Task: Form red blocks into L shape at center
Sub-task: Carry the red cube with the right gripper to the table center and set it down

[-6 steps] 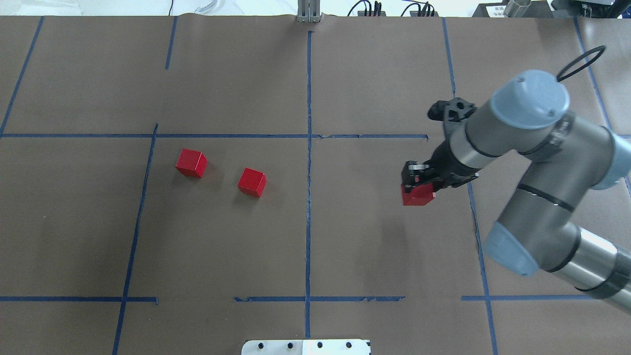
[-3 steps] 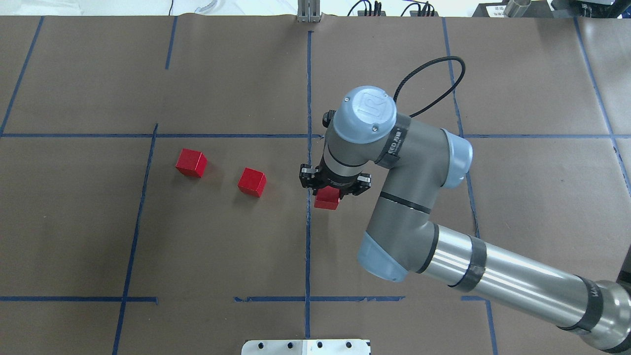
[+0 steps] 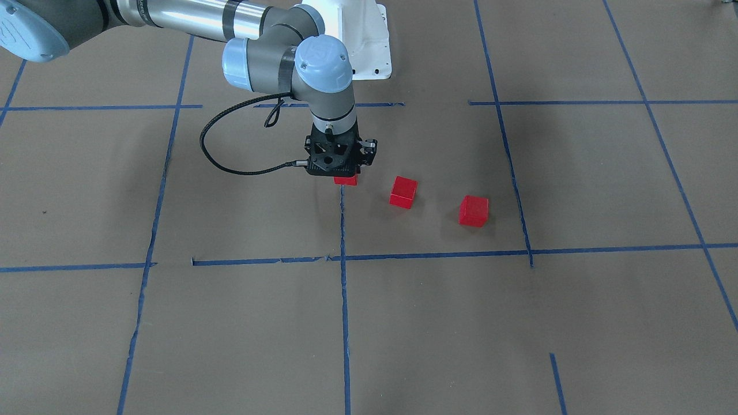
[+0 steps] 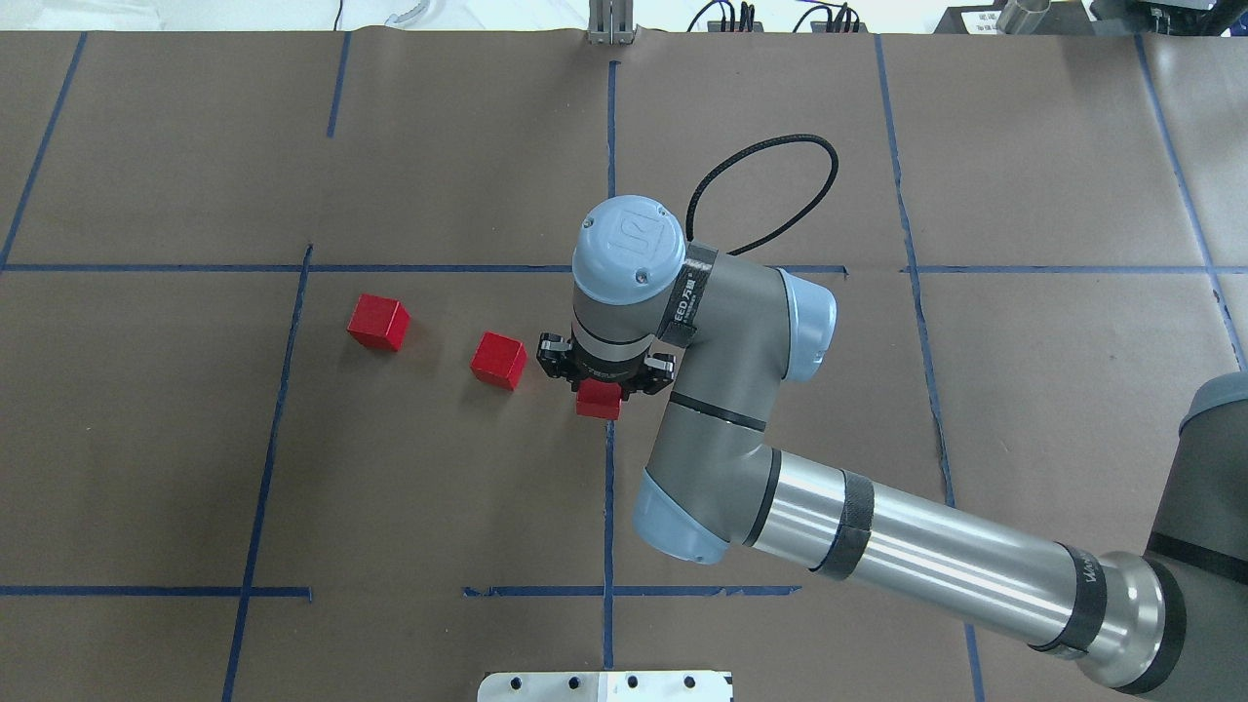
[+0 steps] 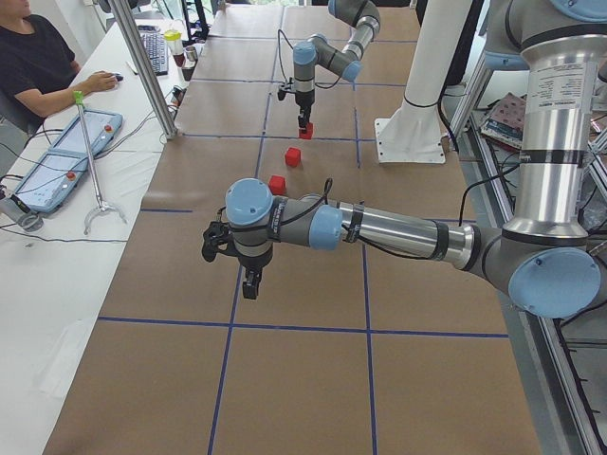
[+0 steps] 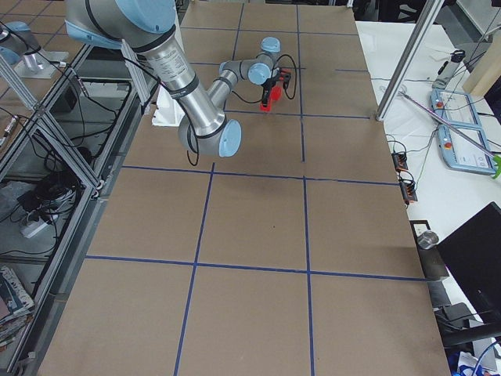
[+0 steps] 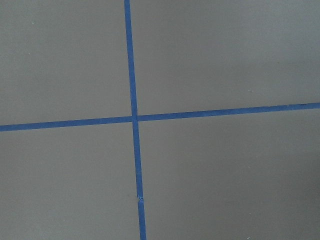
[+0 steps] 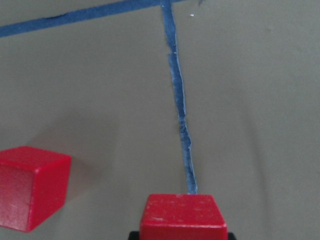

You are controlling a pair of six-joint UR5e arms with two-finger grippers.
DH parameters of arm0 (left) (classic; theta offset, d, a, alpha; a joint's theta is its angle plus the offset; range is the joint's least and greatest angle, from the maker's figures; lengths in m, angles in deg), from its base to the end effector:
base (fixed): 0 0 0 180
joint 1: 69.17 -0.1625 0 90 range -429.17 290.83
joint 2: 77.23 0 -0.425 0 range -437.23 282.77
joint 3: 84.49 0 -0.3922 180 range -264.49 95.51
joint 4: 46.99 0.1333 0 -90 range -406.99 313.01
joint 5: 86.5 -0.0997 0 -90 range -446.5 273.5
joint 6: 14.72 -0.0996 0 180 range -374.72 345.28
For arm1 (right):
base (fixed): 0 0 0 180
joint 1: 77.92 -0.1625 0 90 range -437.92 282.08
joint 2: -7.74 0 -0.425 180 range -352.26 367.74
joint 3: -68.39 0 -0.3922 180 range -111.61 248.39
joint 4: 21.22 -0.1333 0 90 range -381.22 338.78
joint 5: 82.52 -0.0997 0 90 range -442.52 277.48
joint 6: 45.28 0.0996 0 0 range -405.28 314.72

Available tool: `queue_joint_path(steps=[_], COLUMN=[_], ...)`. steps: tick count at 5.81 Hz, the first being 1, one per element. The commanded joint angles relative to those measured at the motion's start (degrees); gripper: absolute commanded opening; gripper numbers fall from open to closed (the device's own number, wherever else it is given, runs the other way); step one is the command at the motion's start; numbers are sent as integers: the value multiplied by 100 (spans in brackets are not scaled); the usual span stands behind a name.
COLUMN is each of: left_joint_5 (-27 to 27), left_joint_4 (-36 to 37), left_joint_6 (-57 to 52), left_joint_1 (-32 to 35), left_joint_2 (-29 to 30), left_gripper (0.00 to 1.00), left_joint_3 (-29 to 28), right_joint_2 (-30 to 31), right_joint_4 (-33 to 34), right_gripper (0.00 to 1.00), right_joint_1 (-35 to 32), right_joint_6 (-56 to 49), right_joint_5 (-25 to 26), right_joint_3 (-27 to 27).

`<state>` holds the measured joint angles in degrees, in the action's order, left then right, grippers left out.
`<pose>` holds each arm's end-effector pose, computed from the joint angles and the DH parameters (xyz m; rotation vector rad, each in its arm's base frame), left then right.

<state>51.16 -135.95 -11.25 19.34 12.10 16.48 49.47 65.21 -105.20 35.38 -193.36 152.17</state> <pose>-0.0469 -0.4915 0.5675 0.1161 0.8357 0.0347 -0.6170 -0.4283 0.1765 -0.0795 -0.8556 0.1489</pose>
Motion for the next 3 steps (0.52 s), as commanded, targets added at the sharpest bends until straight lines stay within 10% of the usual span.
queue_joint_path(steps=[1,3], left_joint_5=[7,7], left_joint_4=[-6,-7], left_joint_6=[170,172], left_joint_1=[0,0], left_joint_2=[-11,-82], left_gripper=[100,100], left_joint_3=[80,133], right_joint_2=[-33,-7], right_joint_4=[-29,-12], right_gripper=[1,2], right_joint_1=[66,66], right_joint_6=[38,-5], right_joint_5=[54,54], right_joint_3=[-116,-108])
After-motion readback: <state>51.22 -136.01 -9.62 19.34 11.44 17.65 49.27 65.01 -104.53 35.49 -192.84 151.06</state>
